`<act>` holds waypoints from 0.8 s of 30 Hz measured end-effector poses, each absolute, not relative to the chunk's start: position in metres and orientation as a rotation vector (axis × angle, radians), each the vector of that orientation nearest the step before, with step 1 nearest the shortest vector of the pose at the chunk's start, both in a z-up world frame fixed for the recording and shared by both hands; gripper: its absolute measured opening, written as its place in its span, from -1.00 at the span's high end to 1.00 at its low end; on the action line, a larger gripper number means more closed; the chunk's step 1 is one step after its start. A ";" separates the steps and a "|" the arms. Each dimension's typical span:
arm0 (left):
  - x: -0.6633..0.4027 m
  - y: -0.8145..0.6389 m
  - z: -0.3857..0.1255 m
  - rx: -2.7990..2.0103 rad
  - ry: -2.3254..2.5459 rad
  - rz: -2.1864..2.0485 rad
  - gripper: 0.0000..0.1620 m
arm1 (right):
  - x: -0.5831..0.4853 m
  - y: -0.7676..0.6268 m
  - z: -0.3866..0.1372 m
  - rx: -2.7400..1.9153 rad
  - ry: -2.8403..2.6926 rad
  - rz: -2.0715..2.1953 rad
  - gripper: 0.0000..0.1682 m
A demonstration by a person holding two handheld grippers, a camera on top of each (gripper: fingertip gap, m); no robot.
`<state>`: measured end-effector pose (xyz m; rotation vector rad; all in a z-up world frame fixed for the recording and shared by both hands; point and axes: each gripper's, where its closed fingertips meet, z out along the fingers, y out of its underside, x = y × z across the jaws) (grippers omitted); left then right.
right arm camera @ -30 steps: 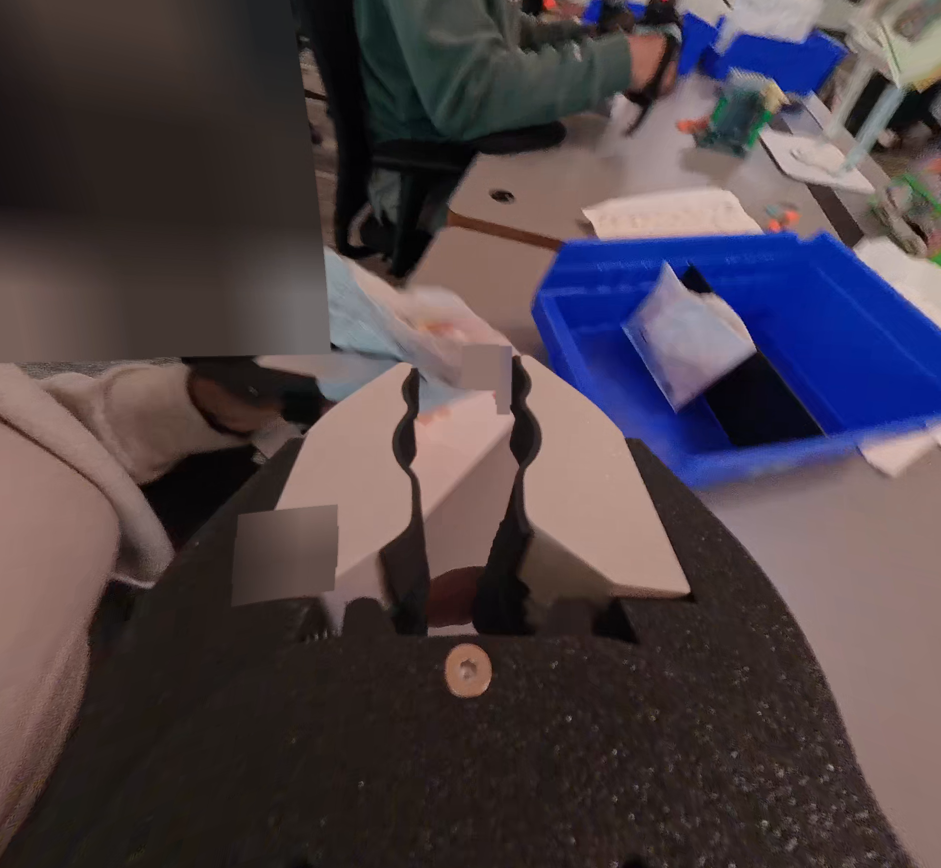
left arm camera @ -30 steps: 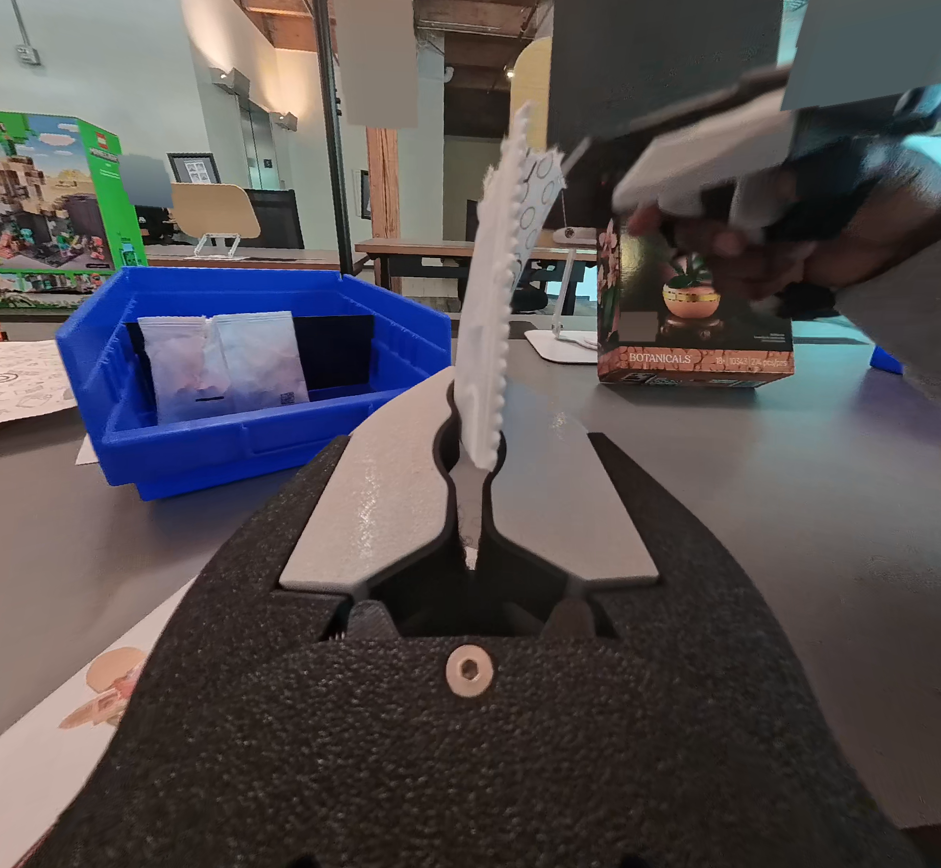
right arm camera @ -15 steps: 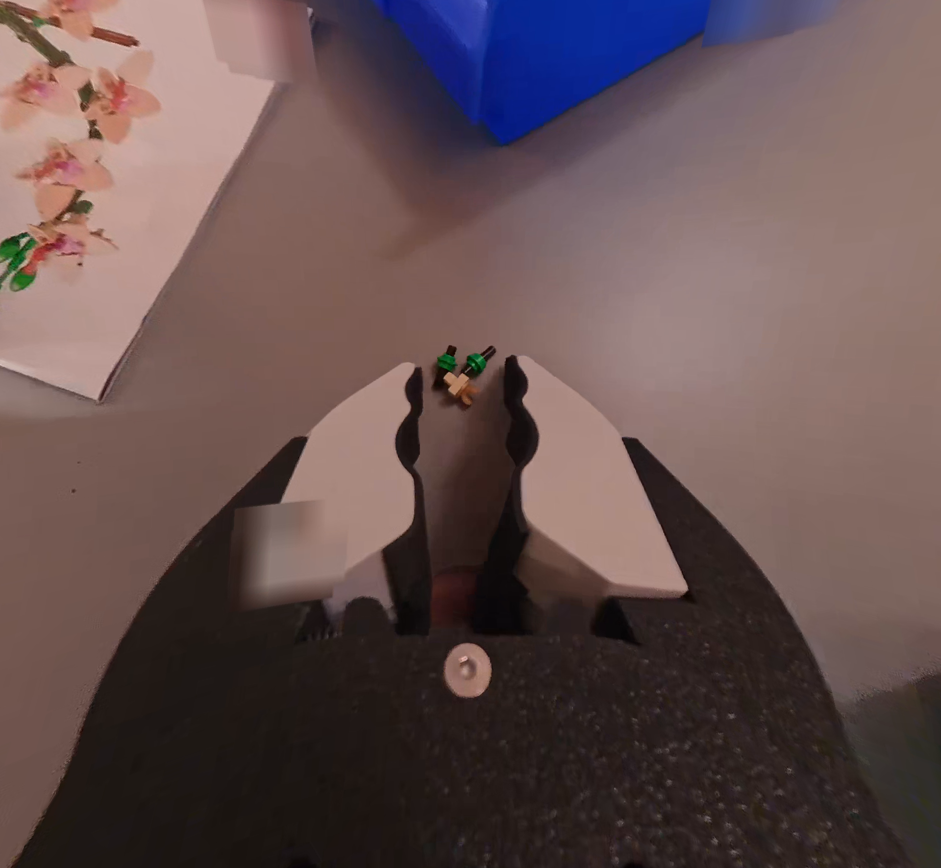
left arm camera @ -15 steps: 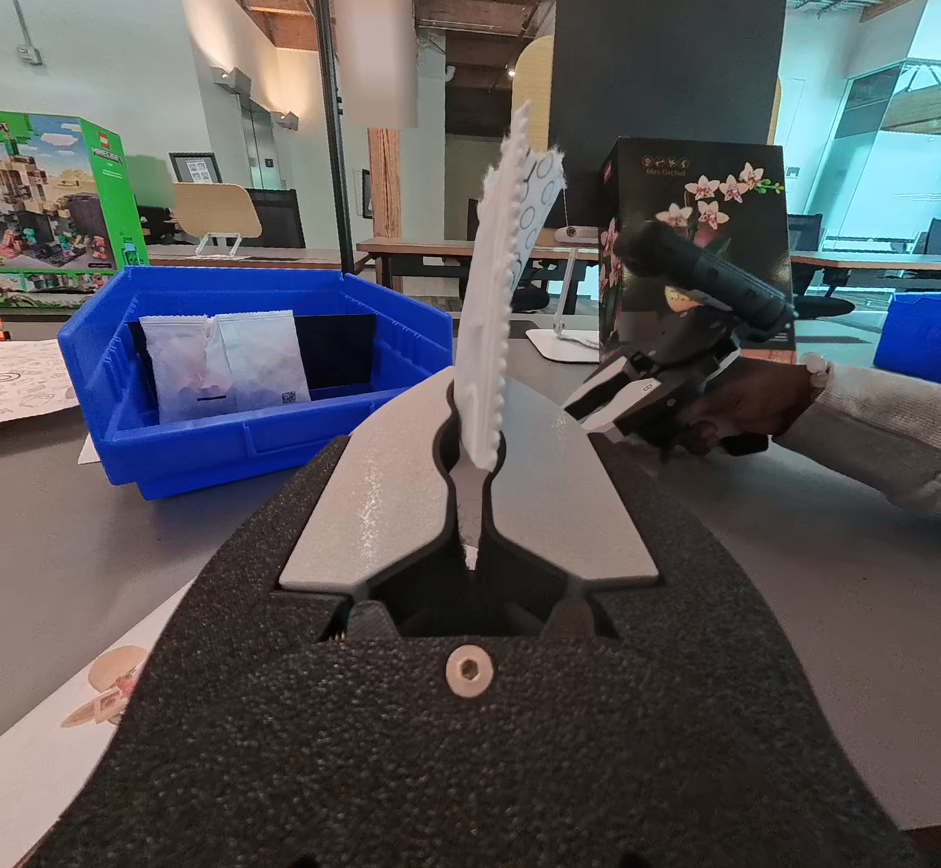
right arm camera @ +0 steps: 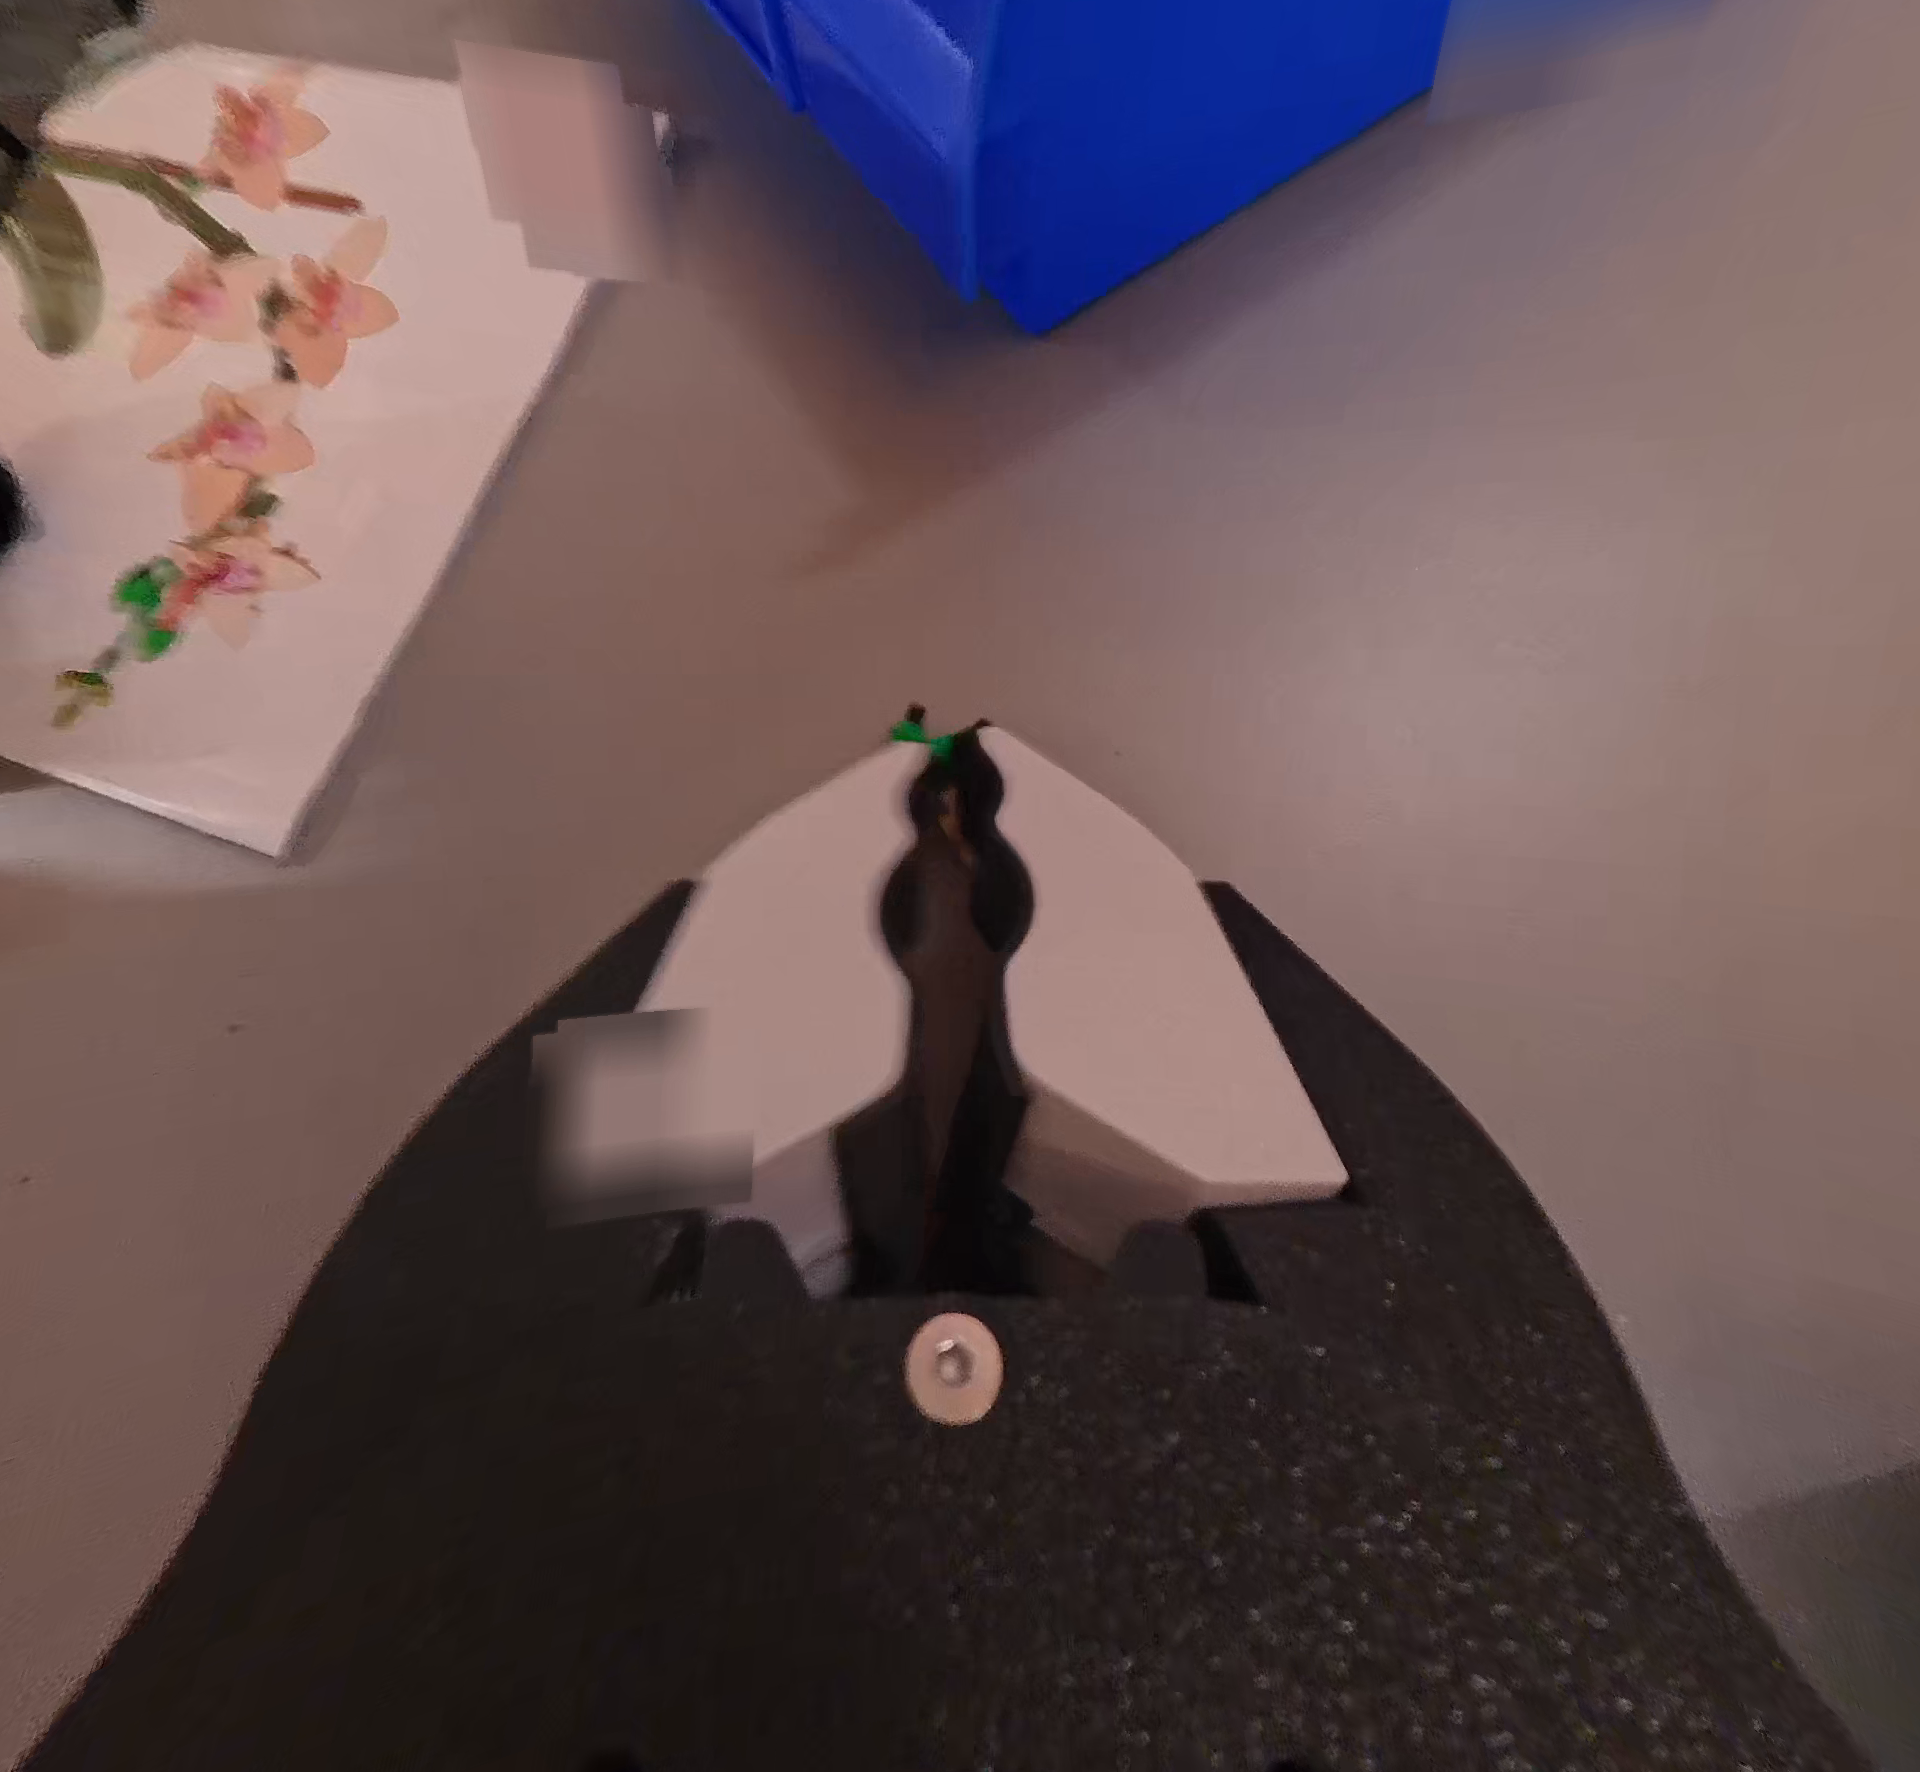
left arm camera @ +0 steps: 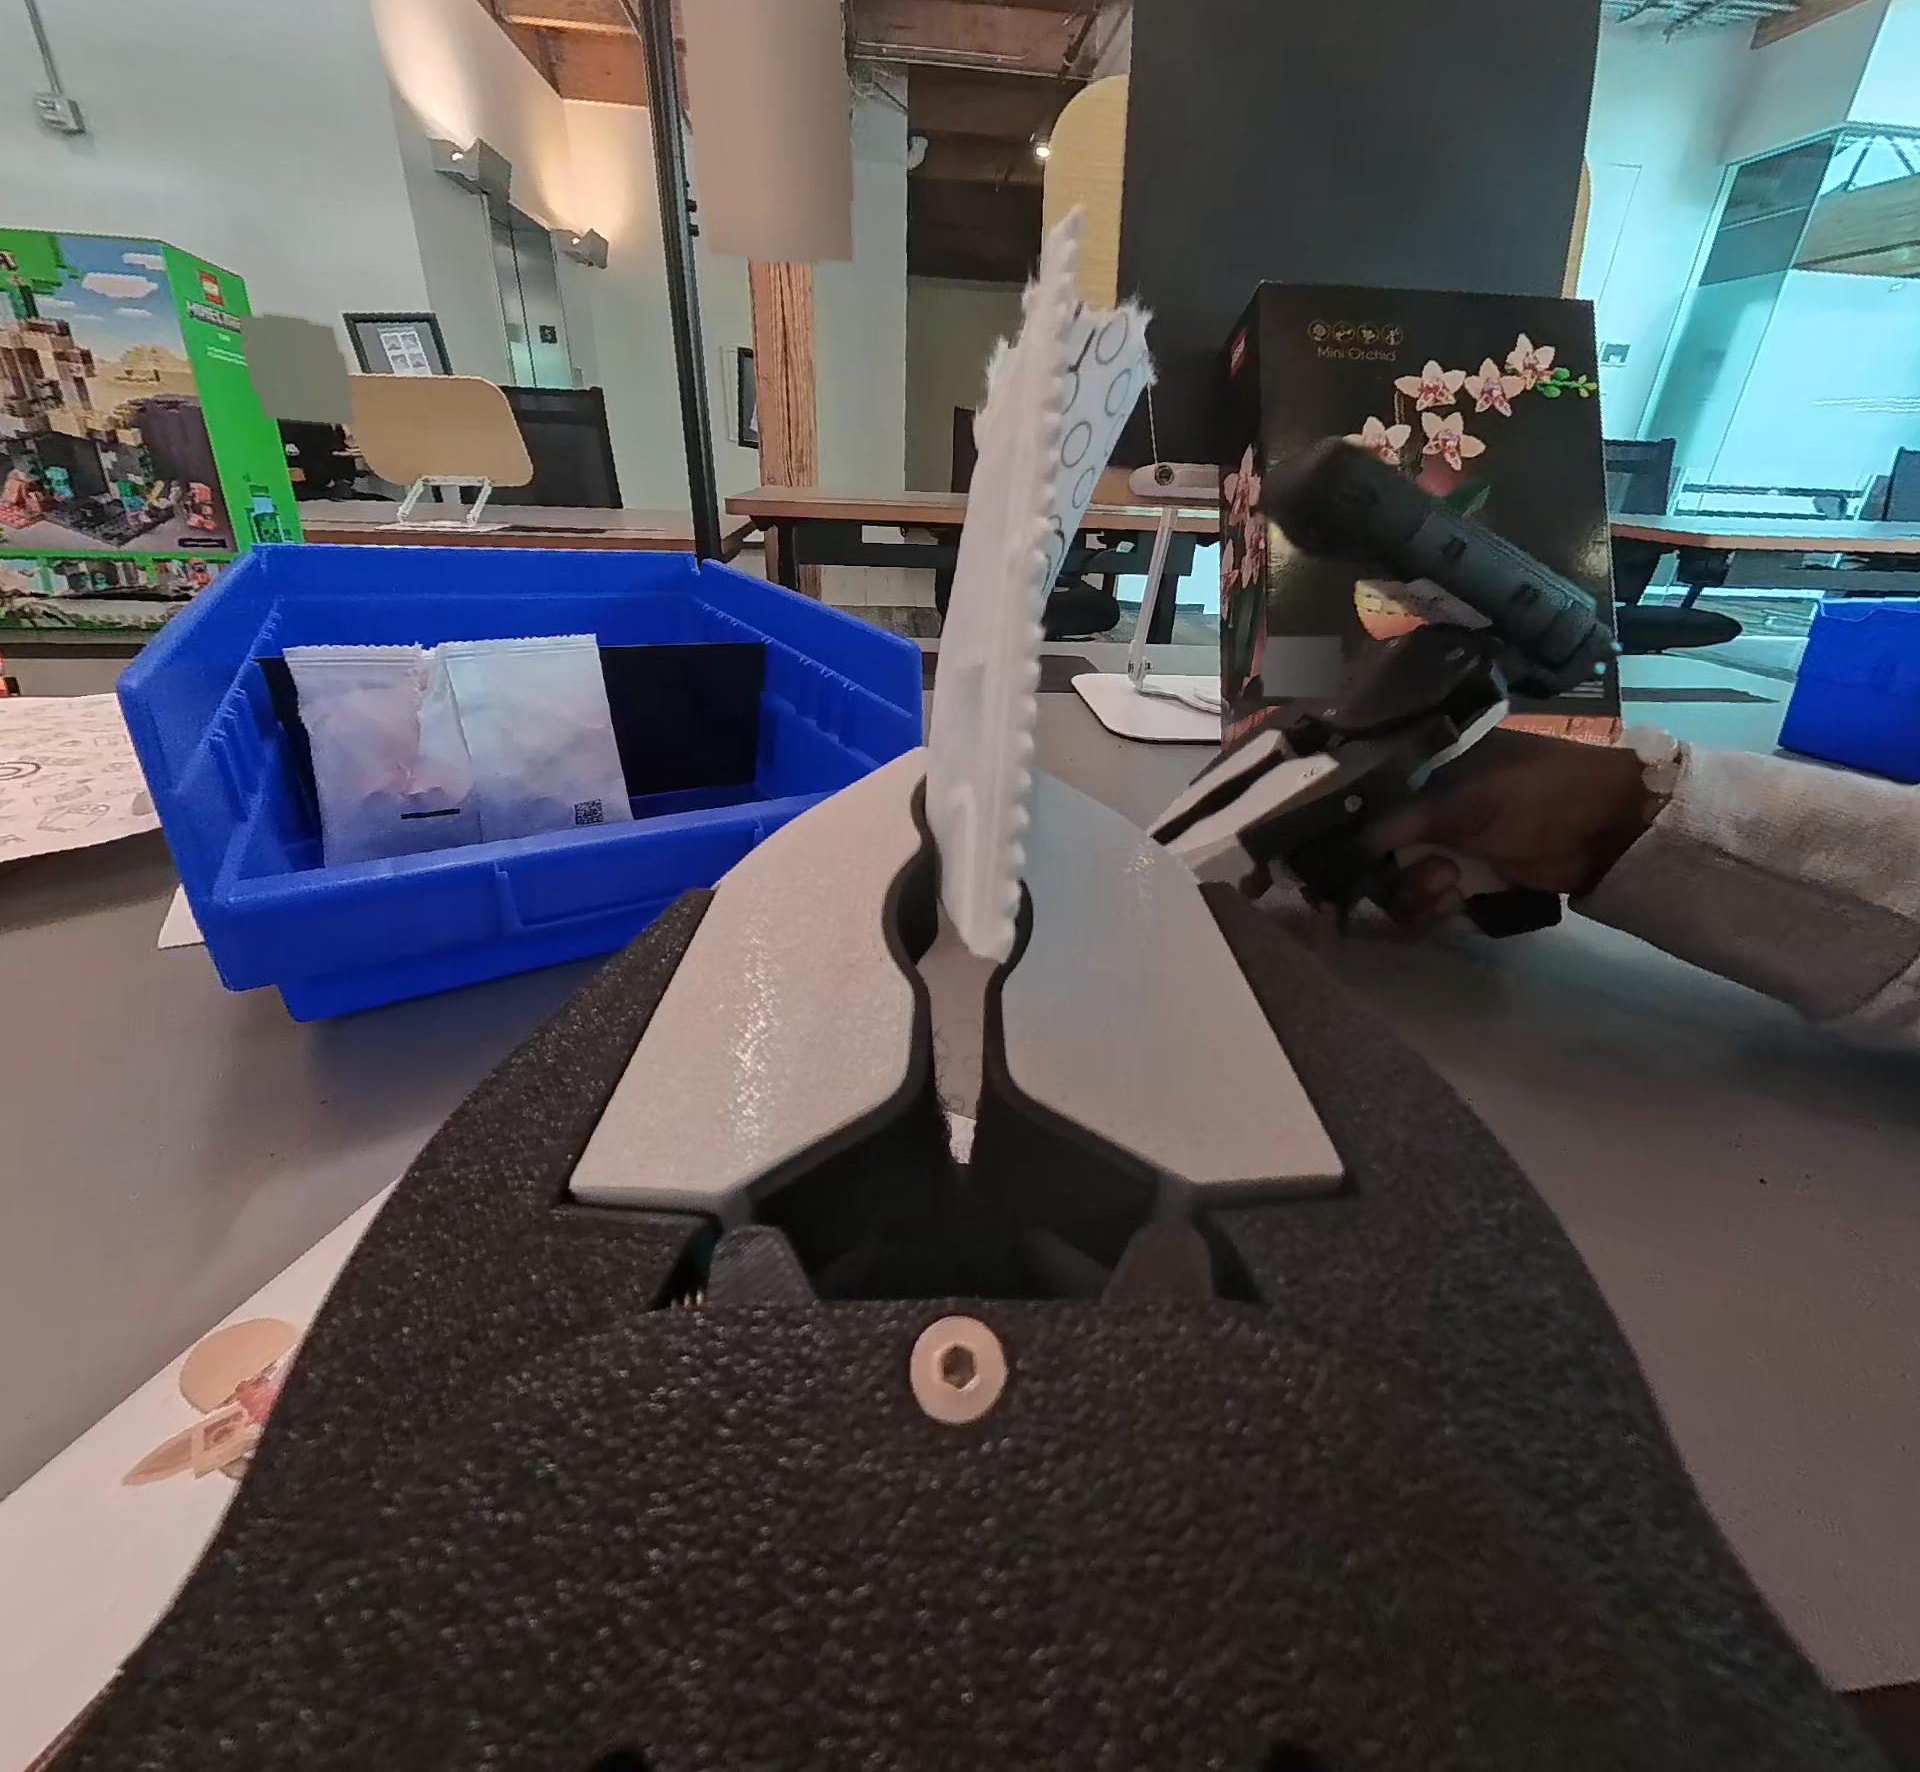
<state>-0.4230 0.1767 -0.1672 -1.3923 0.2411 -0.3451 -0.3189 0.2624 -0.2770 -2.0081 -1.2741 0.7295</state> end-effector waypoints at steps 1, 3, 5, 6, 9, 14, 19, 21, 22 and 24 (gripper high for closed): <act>-0.423 0.177 -0.167 -1.393 0.242 -0.345 0.98 | -0.320 0.262 -0.271 -1.993 -1.259 0.755 0.99; -0.423 0.177 -0.167 -1.394 0.243 -0.345 0.98 | -0.319 0.261 -0.265 -1.988 -1.264 0.758 0.96; -0.423 0.177 -0.168 -1.395 0.244 -0.344 0.98 | -0.315 0.262 -0.266 -1.988 -1.296 0.704 0.95; -0.423 0.177 -0.167 -1.394 0.244 -0.344 0.98 | -0.315 0.261 -0.267 -1.982 -1.313 0.703 0.94; -0.423 0.177 -0.167 -1.393 0.242 -0.346 0.98 | -0.312 0.258 -0.275 -2.015 -1.358 0.687 0.77; -0.422 0.177 -0.167 -1.395 0.244 -0.347 0.98 | -0.304 0.261 -0.280 -2.010 -1.384 0.642 0.74; -0.422 0.176 -0.167 -1.394 0.247 -0.346 0.98 | -0.310 0.263 -0.281 -2.014 -1.385 0.669 0.91; -0.422 0.176 -0.168 -1.395 0.247 -0.346 0.98 | -0.319 0.258 -0.258 -1.954 -1.346 0.758 0.91; -0.422 0.177 -0.168 -1.397 0.247 -0.346 0.98 | -0.328 0.251 -0.234 -1.888 -1.315 0.851 0.91; -0.421 0.177 -0.168 -1.400 0.251 -0.345 0.98 | -0.349 0.230 -0.174 -1.711 -1.269 1.024 0.91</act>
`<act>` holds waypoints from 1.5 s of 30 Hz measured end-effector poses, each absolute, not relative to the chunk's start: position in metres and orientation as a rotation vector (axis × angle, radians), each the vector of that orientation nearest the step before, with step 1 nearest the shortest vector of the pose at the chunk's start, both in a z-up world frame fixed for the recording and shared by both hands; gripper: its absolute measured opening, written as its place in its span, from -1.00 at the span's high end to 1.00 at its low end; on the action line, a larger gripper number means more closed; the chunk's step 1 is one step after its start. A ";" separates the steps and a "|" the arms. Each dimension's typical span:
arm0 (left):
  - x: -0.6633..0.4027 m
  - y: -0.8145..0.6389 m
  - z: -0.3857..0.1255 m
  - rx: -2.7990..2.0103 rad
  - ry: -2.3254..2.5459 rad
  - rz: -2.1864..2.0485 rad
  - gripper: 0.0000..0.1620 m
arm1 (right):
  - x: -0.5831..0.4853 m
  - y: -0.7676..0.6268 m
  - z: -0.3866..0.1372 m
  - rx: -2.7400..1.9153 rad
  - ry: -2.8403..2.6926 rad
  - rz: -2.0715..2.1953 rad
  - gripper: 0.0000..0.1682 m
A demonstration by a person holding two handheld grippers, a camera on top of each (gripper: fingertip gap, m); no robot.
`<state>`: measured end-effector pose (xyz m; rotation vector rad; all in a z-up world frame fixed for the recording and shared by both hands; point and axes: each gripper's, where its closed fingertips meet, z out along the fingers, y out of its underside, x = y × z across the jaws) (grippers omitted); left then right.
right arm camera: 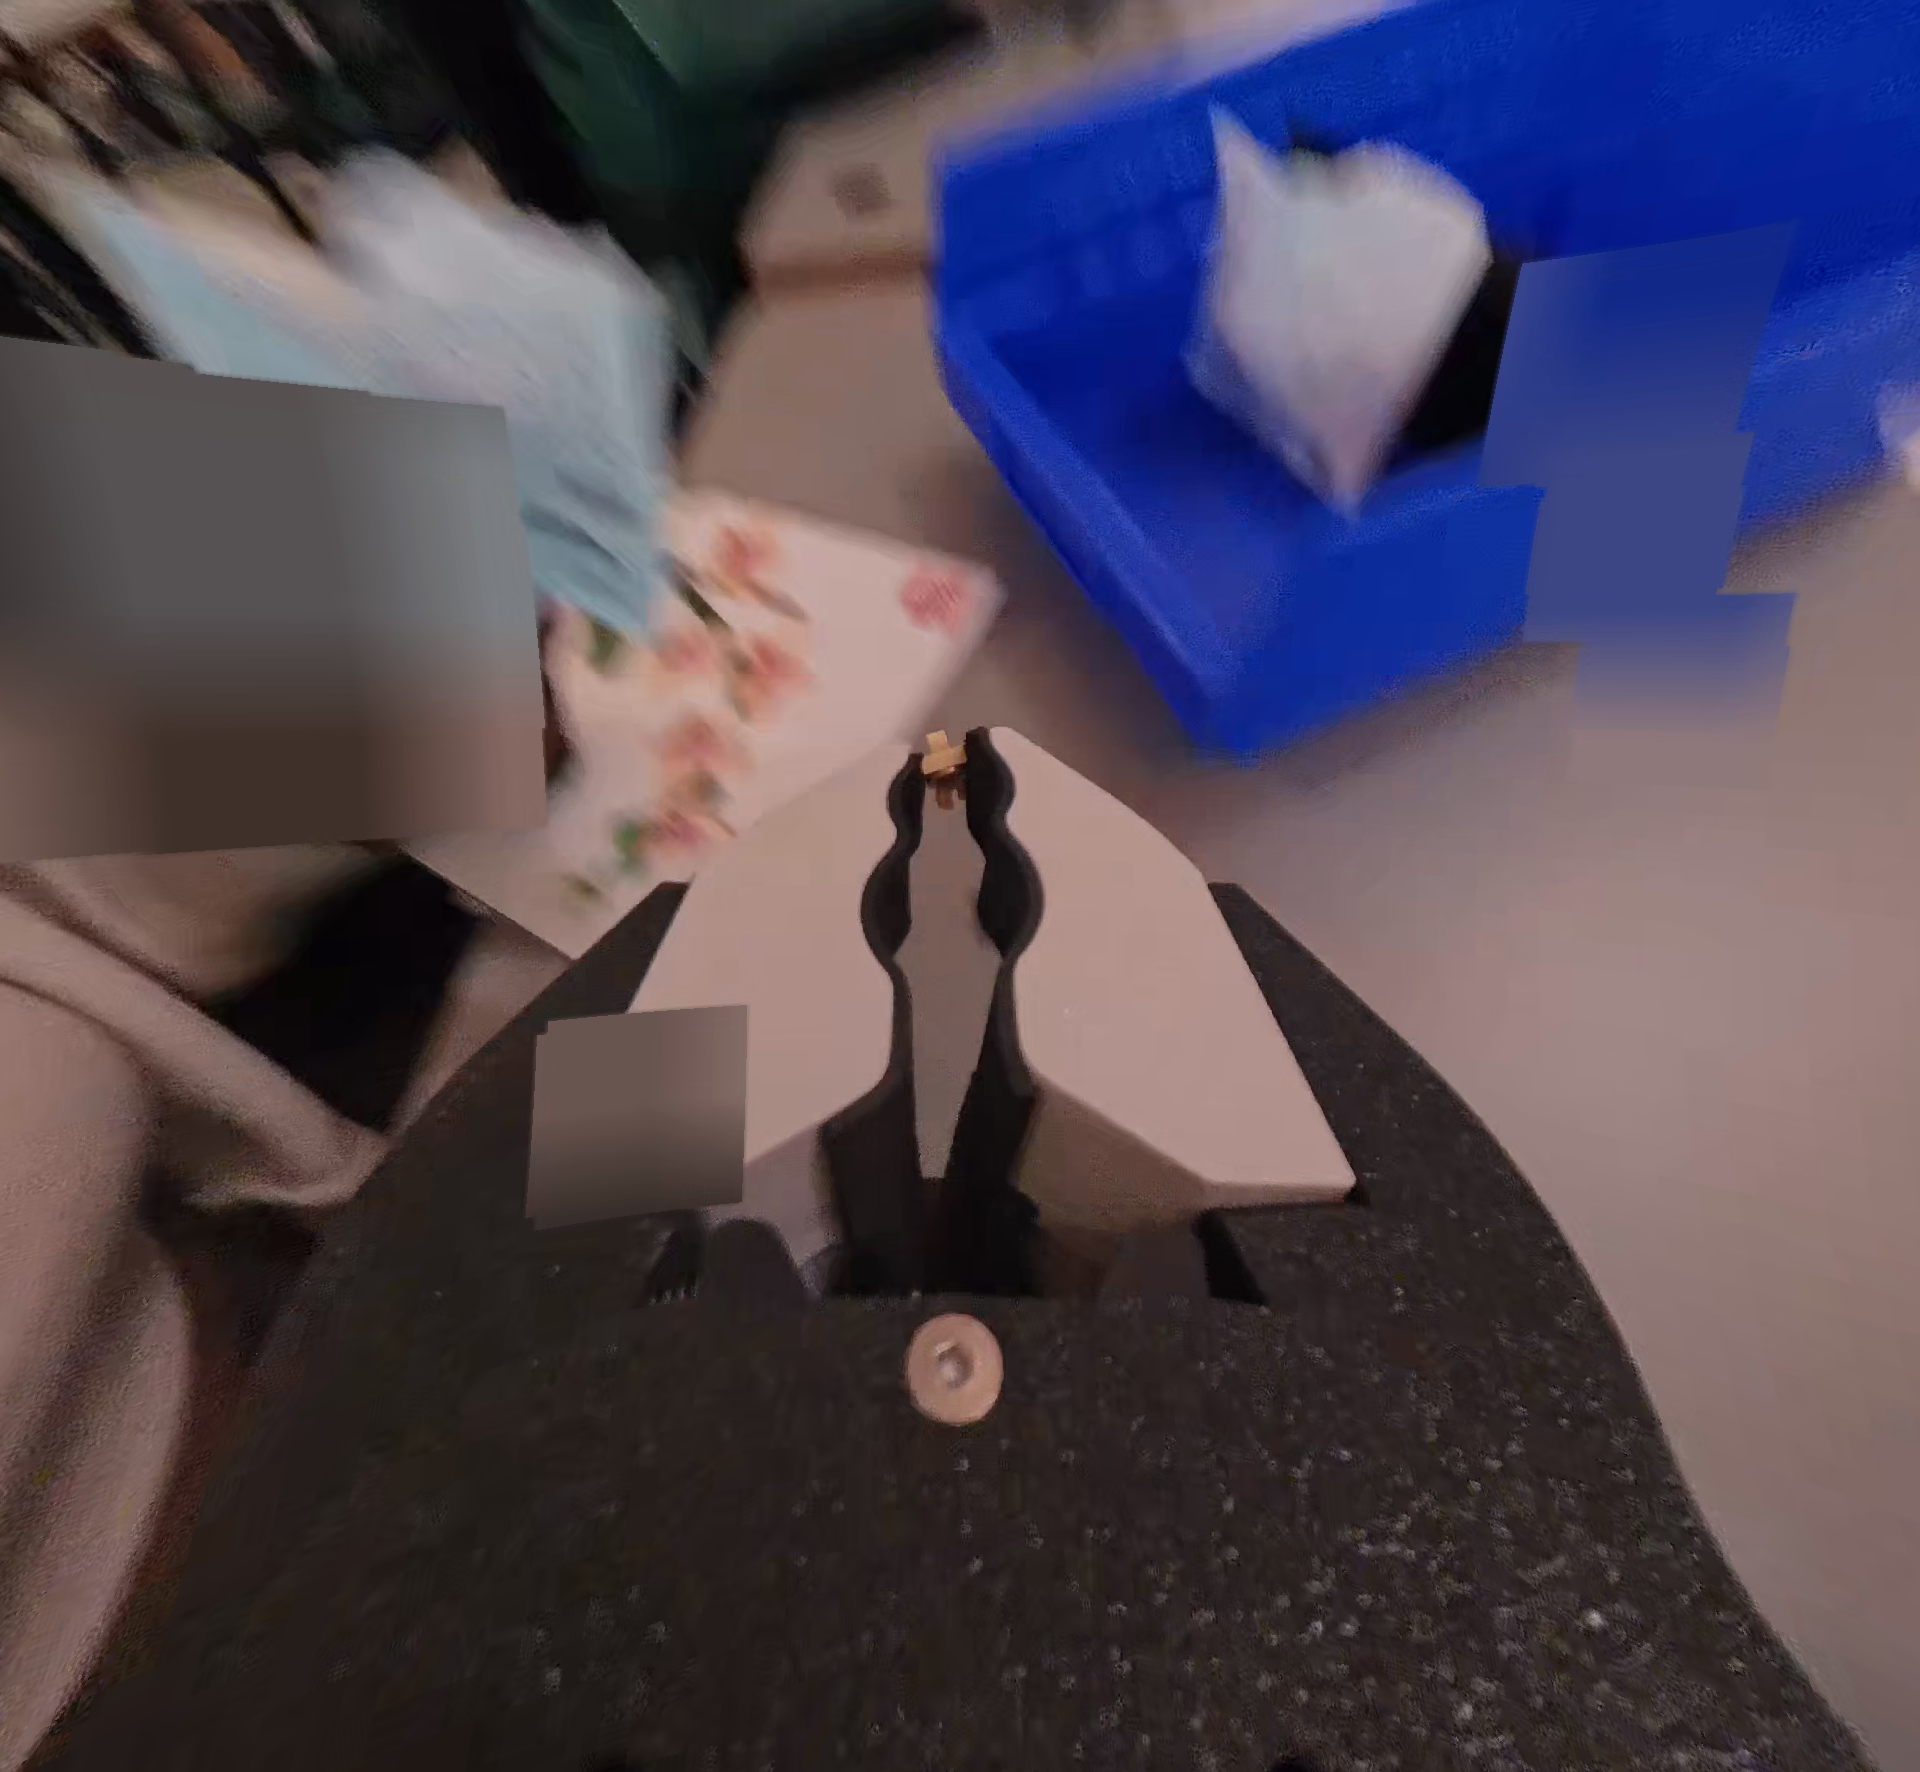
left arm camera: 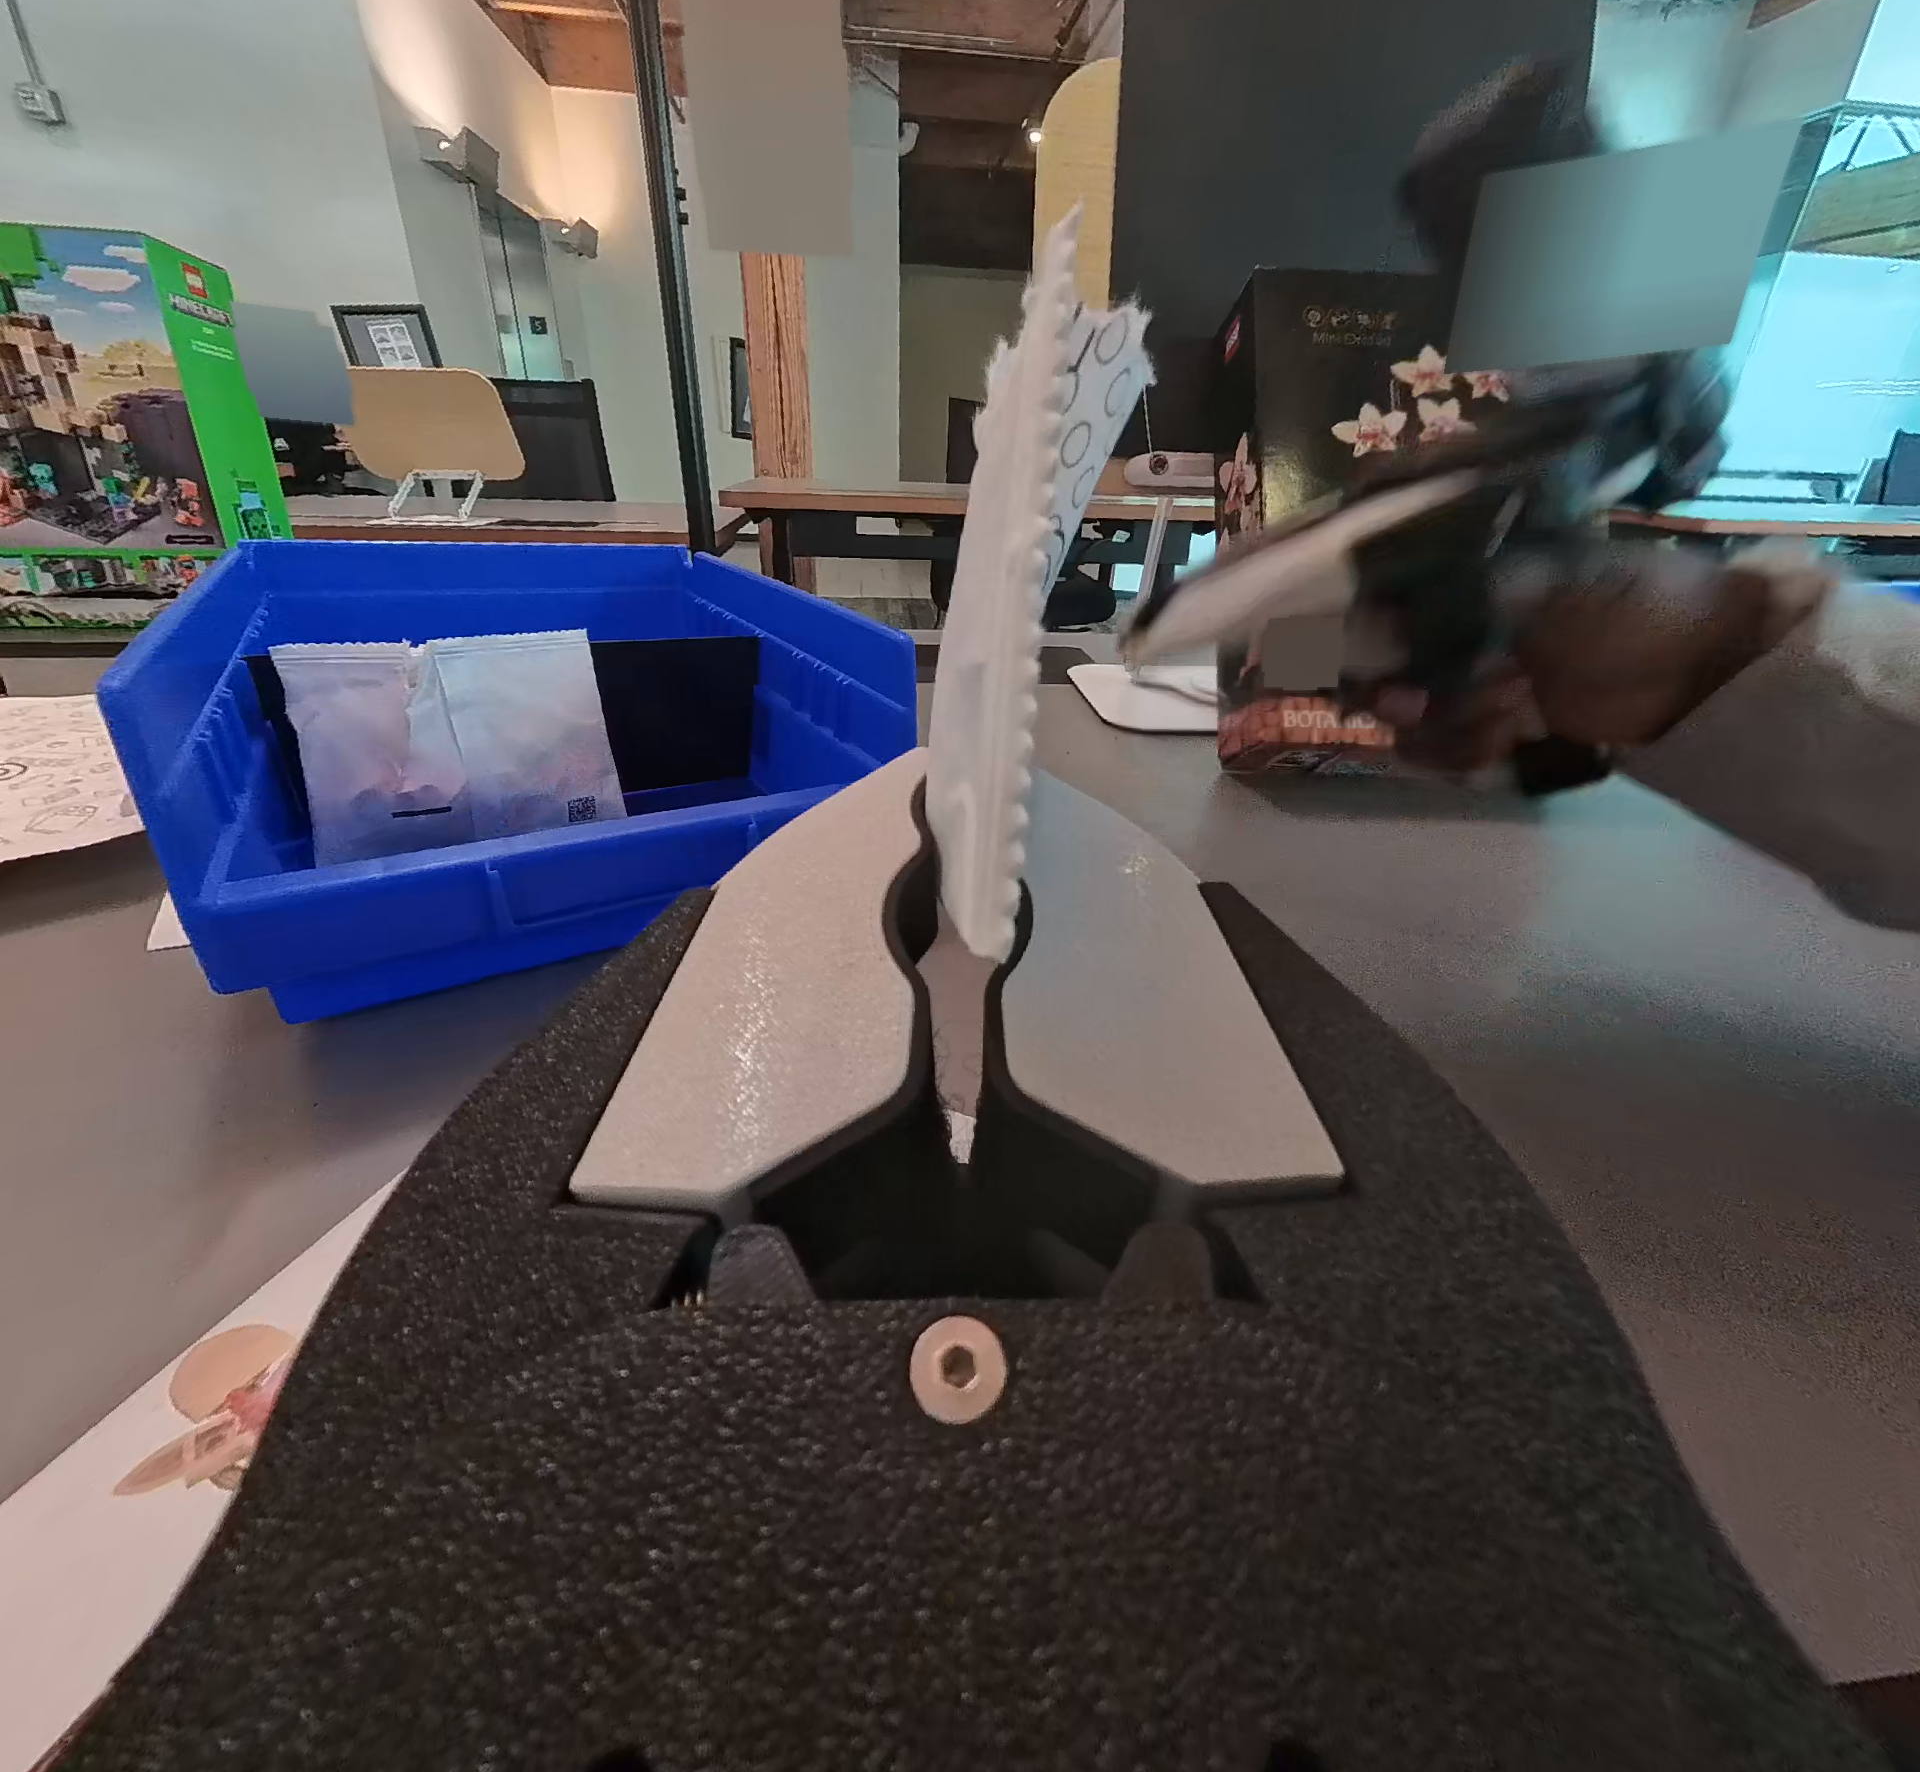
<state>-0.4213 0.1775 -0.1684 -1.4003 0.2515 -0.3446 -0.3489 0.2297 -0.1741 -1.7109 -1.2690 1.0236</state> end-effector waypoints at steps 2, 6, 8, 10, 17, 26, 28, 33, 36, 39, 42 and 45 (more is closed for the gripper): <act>-0.420 0.177 -0.169 -1.401 0.257 -0.342 0.98 | -0.368 0.204 -0.120 -1.533 -1.267 1.127 0.91; -0.419 0.177 -0.168 -1.397 0.261 -0.351 0.98 | -0.397 0.170 -0.092 -1.397 -1.400 1.074 0.90; -0.418 0.176 -0.168 -1.396 0.266 -0.351 0.98 | -0.403 0.168 -0.098 -1.413 -1.451 1.018 0.81; -0.418 0.176 -0.167 -1.393 0.266 -0.354 0.98 | -0.405 0.170 -0.103 -1.439 -1.460 0.998 0.78; -0.419 0.176 -0.167 -1.390 0.257 -0.362 0.98 | -0.402 0.180 -0.104 -1.480 -1.399 1.024 0.60; -0.427 0.177 -0.166 -1.389 0.224 -0.348 0.98 | -0.382 0.203 -0.139 -1.556 -1.302 1.124 0.58; -0.428 0.177 -0.166 -1.388 0.219 -0.348 0.98 | -0.378 0.210 -0.184 -1.708 -1.322 1.091 0.62; -0.428 0.177 -0.166 -1.392 0.224 -0.343 0.97 | -0.372 0.216 -0.267 -1.901 -1.412 0.736 0.69; -0.428 0.178 -0.167 -1.393 0.223 -0.344 0.98 | -0.377 0.214 -0.274 -1.930 -1.413 0.695 0.72; -0.428 0.178 -0.167 -1.393 0.226 -0.343 0.97 | -0.377 0.220 -0.285 -1.968 -1.416 0.594 0.74; -0.428 0.178 -0.167 -1.392 0.225 -0.345 0.98 | -0.380 0.220 -0.286 -1.965 -1.401 0.599 0.92; -0.427 0.179 -0.168 -1.393 0.226 -0.349 0.98 | -0.378 0.223 -0.285 -1.952 -1.407 0.599 0.93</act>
